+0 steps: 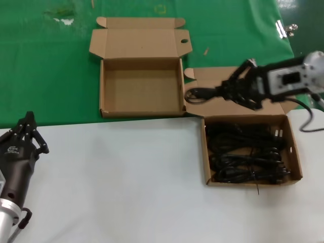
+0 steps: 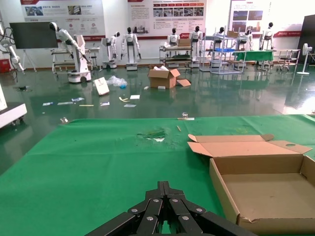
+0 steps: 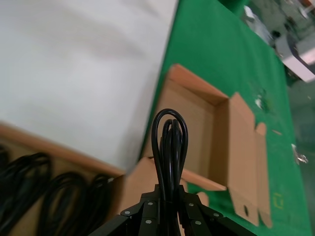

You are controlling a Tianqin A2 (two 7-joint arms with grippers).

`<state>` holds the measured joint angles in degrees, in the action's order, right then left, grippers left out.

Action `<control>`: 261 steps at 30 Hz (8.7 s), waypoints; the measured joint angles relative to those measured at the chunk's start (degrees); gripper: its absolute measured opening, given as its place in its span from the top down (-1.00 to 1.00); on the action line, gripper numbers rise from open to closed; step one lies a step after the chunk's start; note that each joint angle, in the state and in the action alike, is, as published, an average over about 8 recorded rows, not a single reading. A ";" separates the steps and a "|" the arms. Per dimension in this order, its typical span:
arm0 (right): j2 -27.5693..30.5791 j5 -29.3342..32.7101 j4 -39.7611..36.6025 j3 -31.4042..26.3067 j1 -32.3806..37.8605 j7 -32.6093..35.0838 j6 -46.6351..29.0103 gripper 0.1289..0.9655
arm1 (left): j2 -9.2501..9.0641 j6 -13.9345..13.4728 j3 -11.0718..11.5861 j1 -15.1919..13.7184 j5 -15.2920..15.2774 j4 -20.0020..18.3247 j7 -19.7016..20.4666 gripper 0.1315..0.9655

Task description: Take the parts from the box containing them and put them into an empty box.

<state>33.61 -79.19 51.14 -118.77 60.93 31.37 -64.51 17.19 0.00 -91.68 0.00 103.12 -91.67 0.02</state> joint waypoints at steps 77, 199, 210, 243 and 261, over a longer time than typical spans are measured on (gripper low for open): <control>-33.61 -43.68 -40.22 -38.96 10.02 27.41 44.69 0.43 | 0.00 0.00 0.00 0.00 0.00 0.00 0.00 0.98; -4.61 -19.61 36.70 16.68 -50.45 -29.94 58.65 -1.00 | 0.00 0.00 0.00 0.00 0.01 0.00 -0.01 -0.73; -9.23 -21.30 38.20 20.75 -54.56 -30.50 60.94 -1.00 | 0.00 0.00 0.00 0.00 0.01 0.00 -0.02 -0.94; -15.35 -23.55 40.19 26.16 -59.98 -31.25 63.99 -1.00 | 0.00 0.00 0.00 0.00 0.01 0.00 -0.01 -1.00; -15.35 -23.55 40.19 26.16 -59.98 -31.25 63.99 -1.00 | 0.00 0.00 0.00 0.00 0.02 0.00 -0.01 -1.00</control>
<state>18.25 -102.74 91.33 -92.61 0.94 0.13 -0.53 17.19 0.00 -91.67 0.00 103.13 -91.67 0.00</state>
